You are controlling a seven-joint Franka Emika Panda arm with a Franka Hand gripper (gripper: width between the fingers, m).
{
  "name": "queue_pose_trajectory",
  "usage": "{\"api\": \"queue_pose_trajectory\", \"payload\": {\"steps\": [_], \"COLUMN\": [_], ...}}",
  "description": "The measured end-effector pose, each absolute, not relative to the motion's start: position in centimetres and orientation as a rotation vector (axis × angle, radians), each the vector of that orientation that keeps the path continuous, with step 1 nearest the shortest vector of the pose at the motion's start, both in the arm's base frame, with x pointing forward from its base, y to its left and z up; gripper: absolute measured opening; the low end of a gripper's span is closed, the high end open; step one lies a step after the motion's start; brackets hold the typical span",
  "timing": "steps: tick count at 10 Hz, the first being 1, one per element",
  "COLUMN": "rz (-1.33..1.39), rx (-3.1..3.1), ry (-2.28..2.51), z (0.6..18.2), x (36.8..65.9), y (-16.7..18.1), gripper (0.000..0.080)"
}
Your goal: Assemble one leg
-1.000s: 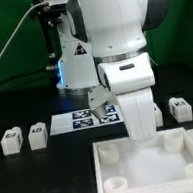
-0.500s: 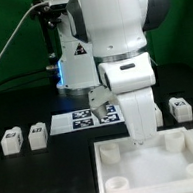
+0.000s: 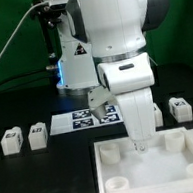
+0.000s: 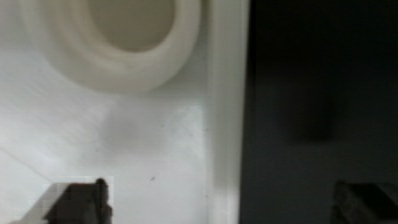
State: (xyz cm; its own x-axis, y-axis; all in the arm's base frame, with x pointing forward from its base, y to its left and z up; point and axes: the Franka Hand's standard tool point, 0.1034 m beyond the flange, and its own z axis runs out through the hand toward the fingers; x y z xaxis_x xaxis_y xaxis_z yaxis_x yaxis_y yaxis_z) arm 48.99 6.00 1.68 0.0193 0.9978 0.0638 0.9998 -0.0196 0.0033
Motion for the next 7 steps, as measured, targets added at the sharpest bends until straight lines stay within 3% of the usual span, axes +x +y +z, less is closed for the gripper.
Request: {"api": "queue_pose_trajectory", "payload": {"steps": [7], "rz": [-0.093], "rx": [-2.291], "ry": [-2.103], "z": [2.28], "x": [48.85], "y": [5.97], "gripper": [0.0649]}}
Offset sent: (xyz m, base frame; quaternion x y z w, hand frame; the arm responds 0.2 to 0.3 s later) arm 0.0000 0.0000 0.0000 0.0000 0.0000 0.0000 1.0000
